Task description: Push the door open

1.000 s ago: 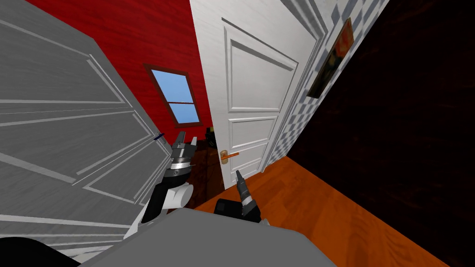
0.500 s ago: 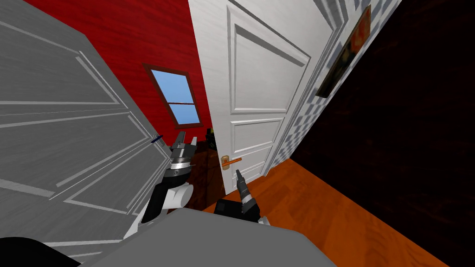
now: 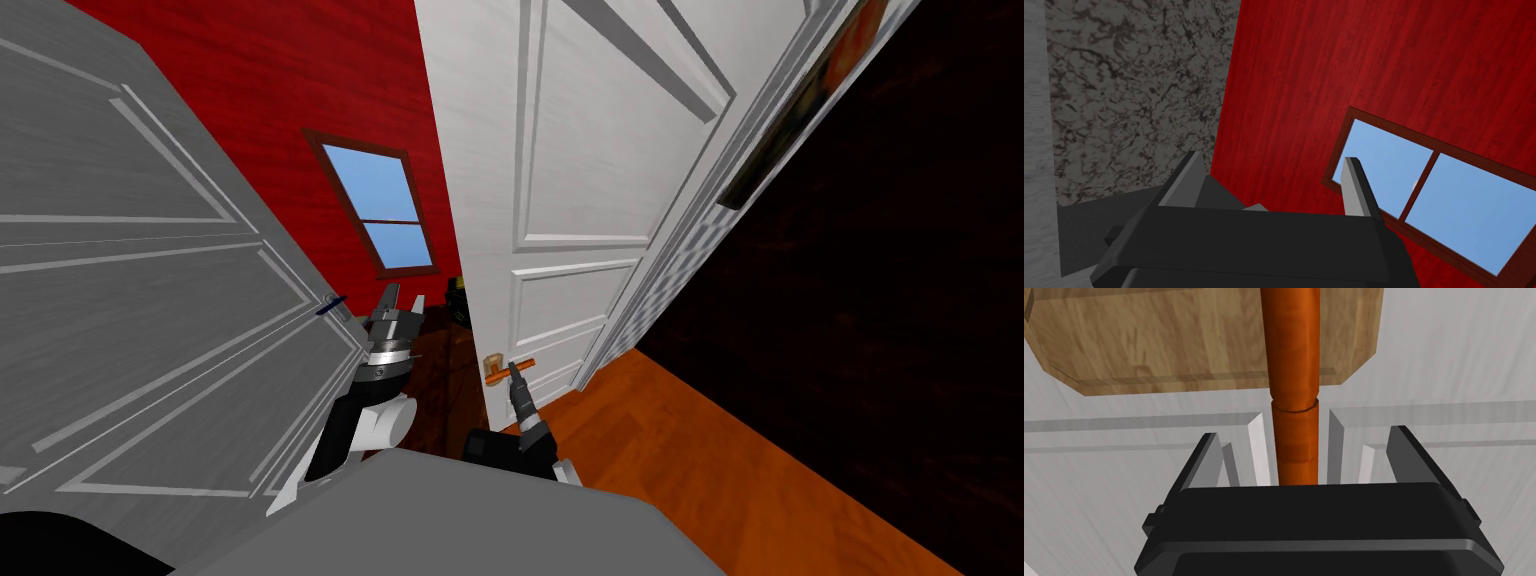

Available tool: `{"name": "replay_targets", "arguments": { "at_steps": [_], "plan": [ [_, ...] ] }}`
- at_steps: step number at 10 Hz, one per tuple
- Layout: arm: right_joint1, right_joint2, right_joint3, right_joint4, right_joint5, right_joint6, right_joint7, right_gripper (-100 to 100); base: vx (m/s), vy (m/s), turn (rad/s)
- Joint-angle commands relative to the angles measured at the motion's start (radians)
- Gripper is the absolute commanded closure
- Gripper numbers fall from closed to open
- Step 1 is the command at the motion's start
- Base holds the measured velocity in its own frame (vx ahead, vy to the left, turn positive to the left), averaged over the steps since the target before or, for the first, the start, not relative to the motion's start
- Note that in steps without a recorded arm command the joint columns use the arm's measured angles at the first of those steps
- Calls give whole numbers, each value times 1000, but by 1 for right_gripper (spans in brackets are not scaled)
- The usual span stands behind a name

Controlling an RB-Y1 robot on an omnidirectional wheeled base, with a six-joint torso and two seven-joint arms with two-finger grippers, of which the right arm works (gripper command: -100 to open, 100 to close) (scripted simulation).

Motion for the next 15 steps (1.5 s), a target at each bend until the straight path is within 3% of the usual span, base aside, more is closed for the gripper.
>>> {"name": "replay_targets", "arguments": {
  "at_steps": [1,2,3,8,9,12,15],
  "plan": [
    [-11,13,-4,10,-3,5,2,-100,138,69,31],
    [-7,8,-3,8,-2,2,1,-100,68,31,3],
    [-7,8,-3,8,-2,2,1,100,-10,-4,-6],
    [-7,8,-3,8,-2,2,1,100,-14,-7,1],
    [6,-6,-12,2,-2,-5,4,-100,-121,-22,-136],
    [25,2,-27,-8,-1,-17,7,-100,-220,-26,-117],
    [9,-9,-28,4,-4,-11,11,-100,31,38,9]
  ]
}}
